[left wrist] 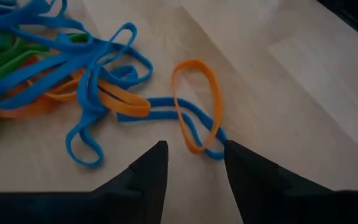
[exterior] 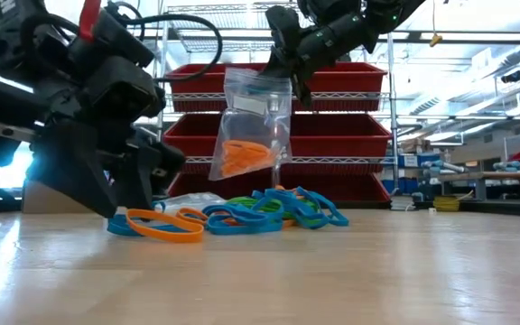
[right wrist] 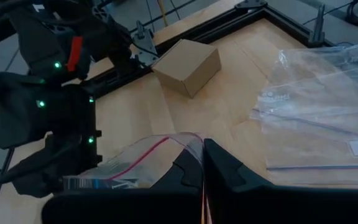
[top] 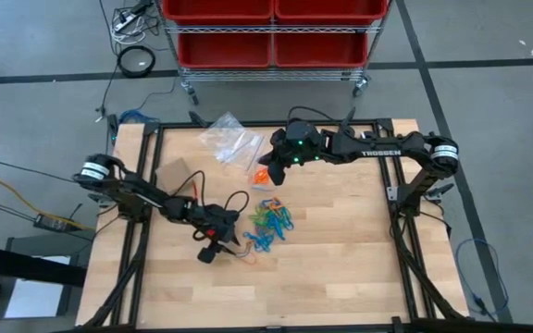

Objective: Sort rubber bands
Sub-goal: Put the orange rubber band into the transparent zip bag

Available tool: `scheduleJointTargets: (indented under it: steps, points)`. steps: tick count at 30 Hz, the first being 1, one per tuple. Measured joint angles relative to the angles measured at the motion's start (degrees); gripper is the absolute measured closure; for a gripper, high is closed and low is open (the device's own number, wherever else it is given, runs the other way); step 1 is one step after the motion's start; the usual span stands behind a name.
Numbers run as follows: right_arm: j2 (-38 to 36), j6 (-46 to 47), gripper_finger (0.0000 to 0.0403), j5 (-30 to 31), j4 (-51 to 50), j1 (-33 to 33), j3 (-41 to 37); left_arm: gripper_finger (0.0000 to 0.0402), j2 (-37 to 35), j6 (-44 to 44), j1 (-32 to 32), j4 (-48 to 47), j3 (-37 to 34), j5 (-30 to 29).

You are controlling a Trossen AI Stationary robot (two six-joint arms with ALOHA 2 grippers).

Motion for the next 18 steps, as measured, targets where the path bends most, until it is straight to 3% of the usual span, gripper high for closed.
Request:
scheduleJointTargets:
  steps: [9,18]
  points:
    - [0.0,0.0,0.0403,0.1,0.1,0.0,0.0,0.0254,4.4,1.2,0.0,0.5,3.6,1.1]
    - [0.0,0.0,0.0403,0.1,0.2,0.3,0.0,0.0387,6.8,2.8,0.8,-3.2,6.2,6.1]
